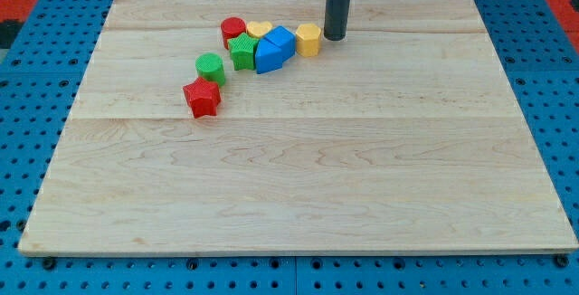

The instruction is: Place the yellow hexagon on top of blue cube

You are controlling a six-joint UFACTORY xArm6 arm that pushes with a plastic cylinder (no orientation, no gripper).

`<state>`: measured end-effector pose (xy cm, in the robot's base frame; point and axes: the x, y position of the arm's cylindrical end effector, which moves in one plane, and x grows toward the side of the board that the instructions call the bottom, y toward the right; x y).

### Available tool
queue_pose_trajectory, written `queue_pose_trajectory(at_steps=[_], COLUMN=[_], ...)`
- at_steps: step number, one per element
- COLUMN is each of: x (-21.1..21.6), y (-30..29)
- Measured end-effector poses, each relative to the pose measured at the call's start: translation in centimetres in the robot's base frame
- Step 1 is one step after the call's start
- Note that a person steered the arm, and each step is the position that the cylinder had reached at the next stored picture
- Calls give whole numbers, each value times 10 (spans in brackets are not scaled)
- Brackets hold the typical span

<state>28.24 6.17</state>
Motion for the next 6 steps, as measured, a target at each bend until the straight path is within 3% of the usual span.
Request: queue_pose_trajectory(at_steps=[1,2,4,6], x=[-9,10,38,31], y=[4,56,-4,-40])
